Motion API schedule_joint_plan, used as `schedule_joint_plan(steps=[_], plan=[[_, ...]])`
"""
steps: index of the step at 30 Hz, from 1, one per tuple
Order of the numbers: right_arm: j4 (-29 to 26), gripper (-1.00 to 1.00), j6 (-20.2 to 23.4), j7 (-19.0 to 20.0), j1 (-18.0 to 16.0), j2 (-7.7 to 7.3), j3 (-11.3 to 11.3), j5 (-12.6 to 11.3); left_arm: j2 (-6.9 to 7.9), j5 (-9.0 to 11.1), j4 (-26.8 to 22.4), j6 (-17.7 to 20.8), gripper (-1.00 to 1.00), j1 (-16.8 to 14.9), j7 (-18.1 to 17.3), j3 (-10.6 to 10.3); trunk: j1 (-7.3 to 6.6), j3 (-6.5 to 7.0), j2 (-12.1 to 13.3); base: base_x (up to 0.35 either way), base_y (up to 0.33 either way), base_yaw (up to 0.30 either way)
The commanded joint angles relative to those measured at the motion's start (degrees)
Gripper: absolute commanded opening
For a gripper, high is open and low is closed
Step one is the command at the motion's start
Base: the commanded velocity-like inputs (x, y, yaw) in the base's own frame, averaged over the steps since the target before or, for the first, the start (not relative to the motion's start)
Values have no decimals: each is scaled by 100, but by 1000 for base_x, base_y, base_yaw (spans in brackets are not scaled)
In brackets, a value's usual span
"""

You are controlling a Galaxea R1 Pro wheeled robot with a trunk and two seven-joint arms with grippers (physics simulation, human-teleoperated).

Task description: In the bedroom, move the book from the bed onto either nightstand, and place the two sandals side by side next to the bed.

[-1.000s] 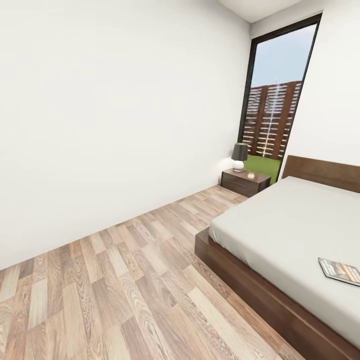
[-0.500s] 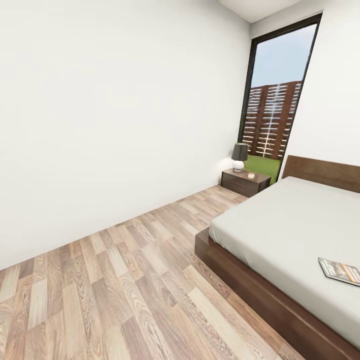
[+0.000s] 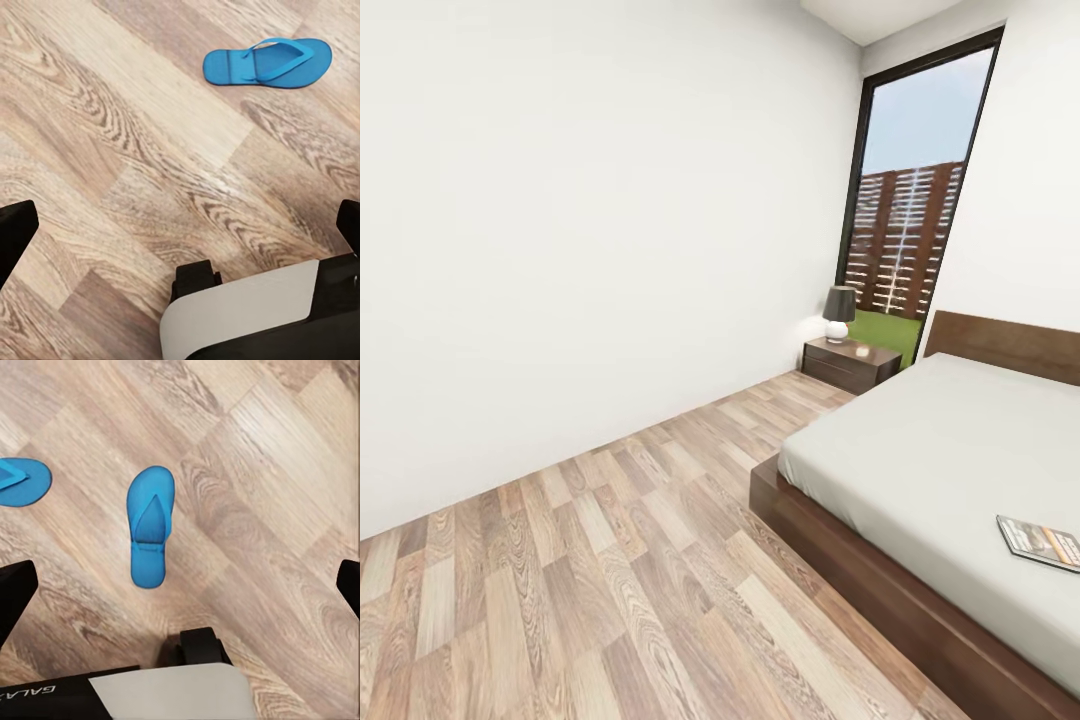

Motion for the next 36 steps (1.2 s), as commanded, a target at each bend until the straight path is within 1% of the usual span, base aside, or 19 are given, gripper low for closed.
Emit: schedule_joint_plan(steps=[1,4,12,16,17,20,22,23,25,29,32,33,34,35,36], plan=[[-14,100,84,-31,-47,11,-28,-7,3,-18,2,-18,100,-5,14,-24,0,-6,-3,0,0,0],[-14,100,193,-80,-138,22,-33,-7,8,-17,2,-18,100,-7,11,-20,0,-6,-3,0,0,0],[24,100,260,-117,-204,20,-41,-7,13,-13,-38,-18,100,-9,-2,-11,0,-6,-3,0,0,0],[43,100,263,-125,-217,19,-43,-7,13,-2,-311,30,100,-9,-18,10,0,-6,-3,0,0,0],[43,100,263,-125,-217,19,-43,-7,13,-2,-311,30,100,-9,-18,10,0,-6,-3,0,0,0],[47,100,263,-127,-223,19,-44,-7,15,23,-669,147,100,-13,-27,32,0,-6,-3,0,0,0],[50,100,261,-128,-224,20,-44,-7,18,32,-1021,412,100,-17,-30,42,0,-6,-3,0,0,0],[50,100,261,-128,-224,20,-44,-7,18,32,-1021,412,100,-17,-30,42,0,-6,-3,0,0,0],[52,100,257,-129,-224,23,-44,-7,22,43,-1482,855,100,-17,-40,48,0,-6,-3,0,0,0],[54,100,250,-130,-229,25,-44,-7,27,52,-2579,1845,100,-19,-117,59,0,-6,-3,0,0,0],[58,100,248,-130,-229,29,-42,-5,41,45,-3241,2448,100,-25,-215,68,0,-6,-3,0,0,0],[58,100,248,-130,-229,29,-42,-5,41,45,-3241,2448,100,-25,-215,68,0,-6,-3,0,0,0],[60,100,239,-130,-227,35,-35,0,66,46,-3525,2766,100,-53,-256,72,0,-6,-3,0,0,0],[60,100,239,-130,-227,35,-35,0,66,46,-3525,2766,100,-53,-256,72,0,-6,-3,0,0,0],[61,100,230,-130,-227,37,-31,2,75,47,-3623,2893,100,-72,-272,73,0,-6,-3,0,0,0]])
